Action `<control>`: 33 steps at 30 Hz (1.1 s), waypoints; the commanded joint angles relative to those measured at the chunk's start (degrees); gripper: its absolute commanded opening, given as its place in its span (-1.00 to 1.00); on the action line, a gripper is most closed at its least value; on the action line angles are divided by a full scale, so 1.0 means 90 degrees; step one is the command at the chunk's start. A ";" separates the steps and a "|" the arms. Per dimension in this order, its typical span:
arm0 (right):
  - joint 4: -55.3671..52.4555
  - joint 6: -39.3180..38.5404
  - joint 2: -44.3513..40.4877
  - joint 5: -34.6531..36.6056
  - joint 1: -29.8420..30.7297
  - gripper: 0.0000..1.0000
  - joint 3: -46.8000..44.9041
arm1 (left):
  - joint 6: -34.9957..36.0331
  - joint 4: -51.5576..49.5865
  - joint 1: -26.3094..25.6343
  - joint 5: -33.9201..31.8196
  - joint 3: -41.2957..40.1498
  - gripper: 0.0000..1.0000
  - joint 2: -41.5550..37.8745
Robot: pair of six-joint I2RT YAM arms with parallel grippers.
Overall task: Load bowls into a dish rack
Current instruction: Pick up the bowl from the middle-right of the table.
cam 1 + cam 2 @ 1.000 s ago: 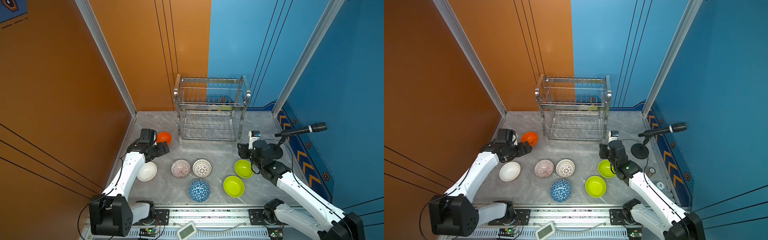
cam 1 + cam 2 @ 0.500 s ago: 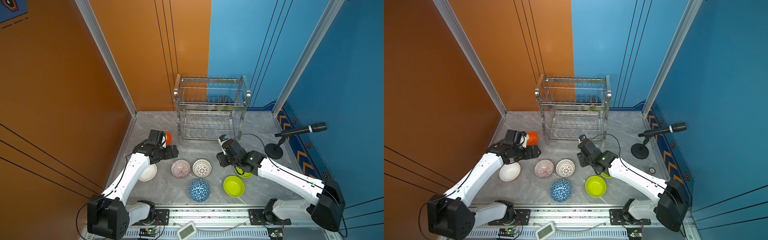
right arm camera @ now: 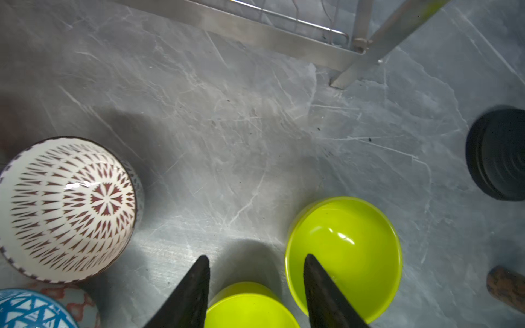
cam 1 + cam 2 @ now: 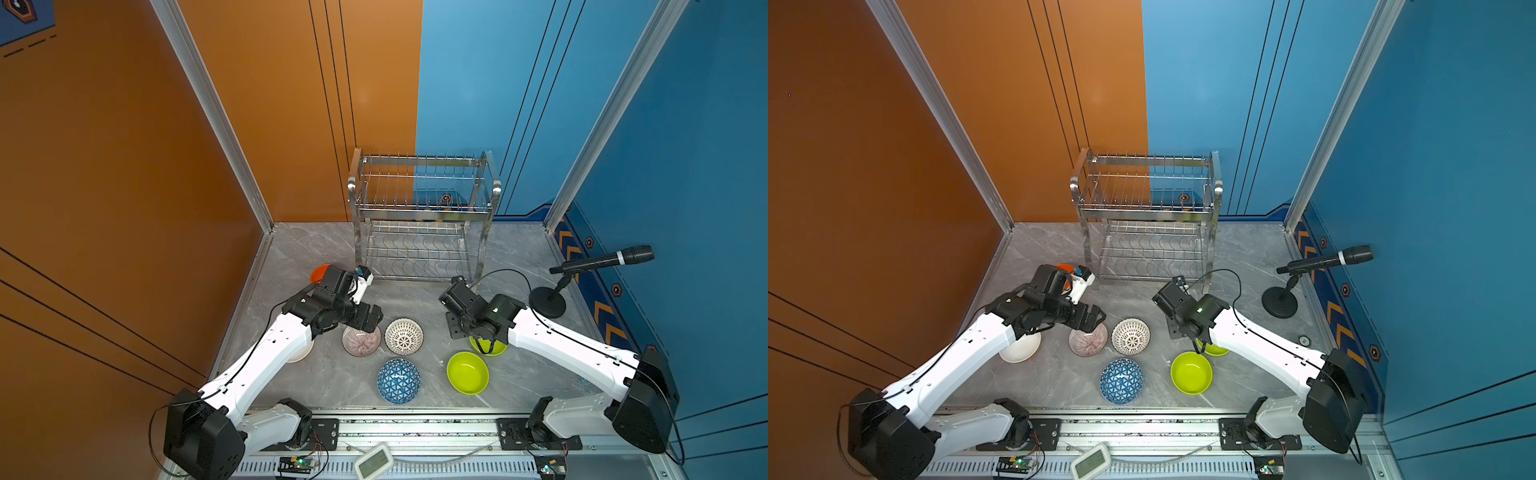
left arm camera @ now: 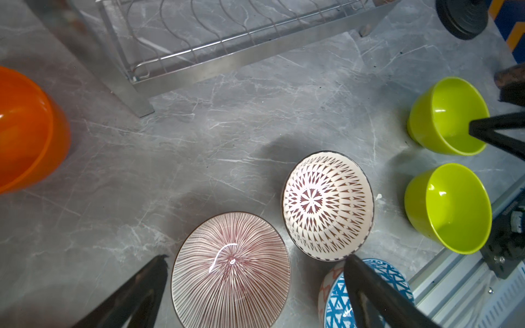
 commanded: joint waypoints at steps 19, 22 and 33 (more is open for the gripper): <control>0.0156 0.0914 0.1022 -0.0461 -0.0546 -0.15 -0.0613 | 0.0545 0.1950 0.0151 0.1871 -0.1138 0.95 -0.0970; 0.0221 0.0890 0.1130 -0.0485 -0.0613 -0.28 -0.0680 | 0.0506 0.2003 0.0172 0.1879 -0.1156 0.95 -0.0985; 0.0488 0.0763 0.1250 -0.0529 -0.0648 -0.49 -0.0832 | 0.0389 0.2092 0.0361 0.1964 -0.1138 0.95 -0.1009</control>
